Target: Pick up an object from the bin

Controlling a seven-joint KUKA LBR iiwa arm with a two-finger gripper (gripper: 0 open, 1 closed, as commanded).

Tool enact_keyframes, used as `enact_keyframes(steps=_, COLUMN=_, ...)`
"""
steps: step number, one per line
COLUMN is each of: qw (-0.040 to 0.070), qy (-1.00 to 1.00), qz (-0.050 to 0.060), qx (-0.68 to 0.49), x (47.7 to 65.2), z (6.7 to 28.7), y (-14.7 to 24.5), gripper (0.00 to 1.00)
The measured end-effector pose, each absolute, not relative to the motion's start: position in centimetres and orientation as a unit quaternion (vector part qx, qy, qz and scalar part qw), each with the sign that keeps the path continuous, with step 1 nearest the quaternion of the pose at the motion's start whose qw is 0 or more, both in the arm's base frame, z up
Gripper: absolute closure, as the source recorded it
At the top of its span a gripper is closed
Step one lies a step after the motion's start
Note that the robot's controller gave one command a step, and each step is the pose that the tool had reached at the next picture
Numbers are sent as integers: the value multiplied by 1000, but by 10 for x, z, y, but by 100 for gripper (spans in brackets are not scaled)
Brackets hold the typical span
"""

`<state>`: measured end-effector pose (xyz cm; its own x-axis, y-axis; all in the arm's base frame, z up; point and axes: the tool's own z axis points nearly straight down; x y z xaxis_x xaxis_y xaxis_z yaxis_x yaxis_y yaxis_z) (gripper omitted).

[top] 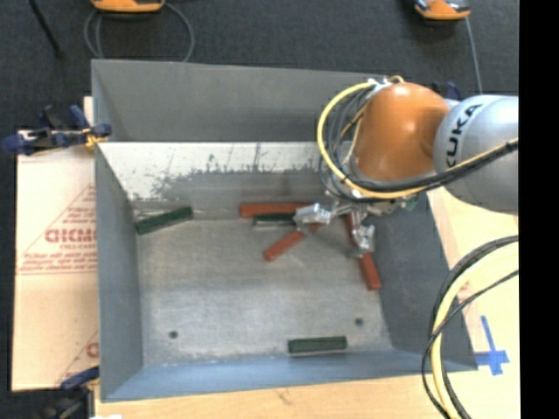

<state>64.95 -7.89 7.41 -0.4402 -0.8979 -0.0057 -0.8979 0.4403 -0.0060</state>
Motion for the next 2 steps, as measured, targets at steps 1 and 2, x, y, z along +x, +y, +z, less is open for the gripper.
enact_keyframes(steps=1, qw=5, qy=854, qz=0, qx=-520, x=655, z=96, y=-27, gripper=0)
enact_keyframes(steps=2, qw=5, qy=840, qz=-1, qx=-542, x=654, z=73, y=-10, gripper=0)
